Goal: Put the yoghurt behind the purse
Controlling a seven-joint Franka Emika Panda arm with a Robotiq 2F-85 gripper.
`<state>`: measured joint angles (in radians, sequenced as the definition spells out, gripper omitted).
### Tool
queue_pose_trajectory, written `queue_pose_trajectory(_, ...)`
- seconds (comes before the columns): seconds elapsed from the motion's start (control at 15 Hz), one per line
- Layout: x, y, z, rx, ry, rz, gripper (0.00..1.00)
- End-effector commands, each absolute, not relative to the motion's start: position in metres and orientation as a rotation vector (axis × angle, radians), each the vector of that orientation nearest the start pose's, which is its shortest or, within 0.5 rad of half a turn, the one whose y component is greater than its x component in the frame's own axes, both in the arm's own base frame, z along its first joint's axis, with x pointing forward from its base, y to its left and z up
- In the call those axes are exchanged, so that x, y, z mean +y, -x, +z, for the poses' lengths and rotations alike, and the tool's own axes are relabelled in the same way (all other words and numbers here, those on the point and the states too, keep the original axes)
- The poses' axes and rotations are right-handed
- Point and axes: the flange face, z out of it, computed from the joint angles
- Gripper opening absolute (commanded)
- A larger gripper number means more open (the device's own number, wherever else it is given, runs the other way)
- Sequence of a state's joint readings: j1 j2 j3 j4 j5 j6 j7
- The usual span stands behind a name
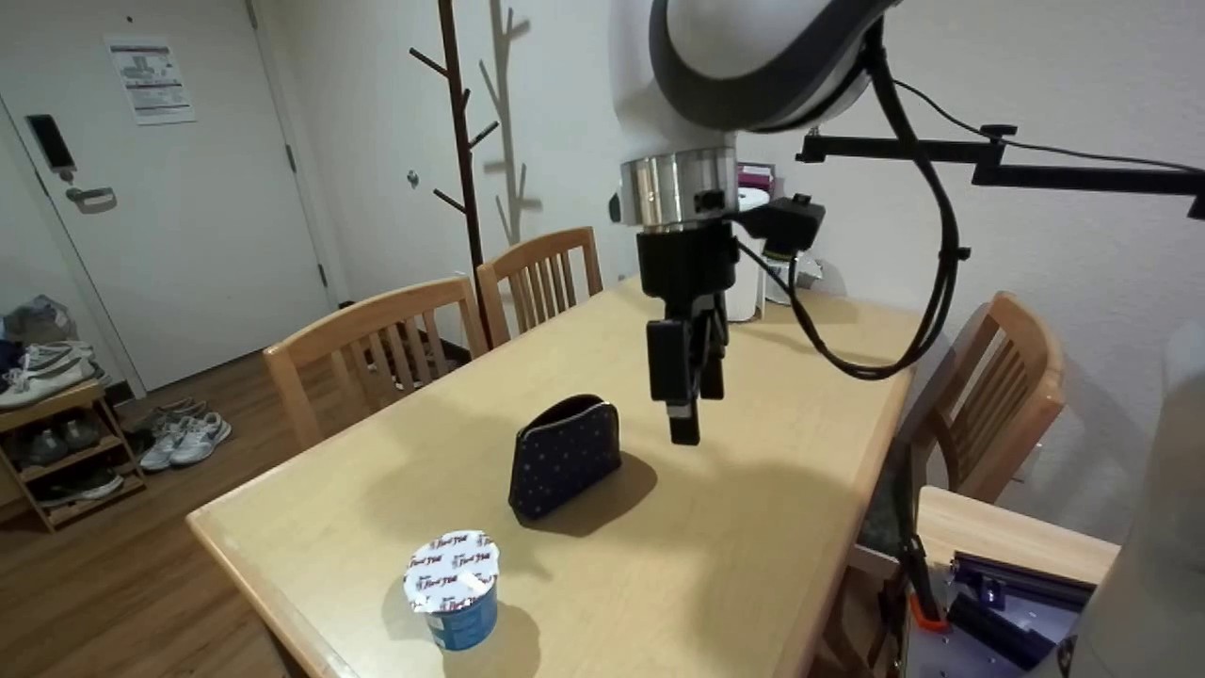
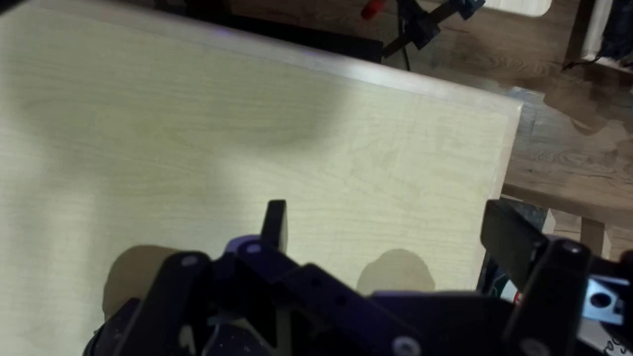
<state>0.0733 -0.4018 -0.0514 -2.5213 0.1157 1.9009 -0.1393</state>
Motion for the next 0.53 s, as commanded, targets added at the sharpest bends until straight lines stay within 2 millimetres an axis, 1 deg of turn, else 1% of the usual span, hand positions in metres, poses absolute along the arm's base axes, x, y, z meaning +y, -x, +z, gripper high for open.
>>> queue_pose_trajectory(0.0, 0.044, -0.43, 0.365, -0.305, 3.027, 0.191, 1.0)
queue_pose_trajectory(0.13, 0.06, -0.452, 0.344, -0.38, 3.032, 0.033, 1.0)
queue_pose_trajectory(0.2, 0.069, -0.46, 0.333, -0.425, 3.003, 0.004, 1.0)
queue_pose_trajectory(0.27, 0.072, -0.464, 0.328, -0.44, 2.992, 0.003, 1.0)
queue_pose_trajectory(0.33, 0.065, -0.446, 0.339, -0.377, 3.029, 0.022, 1.0)
queue_pose_trajectory(0.47, 0.072, -0.457, 0.324, -0.41, 3.022, 0.031, 1.0)
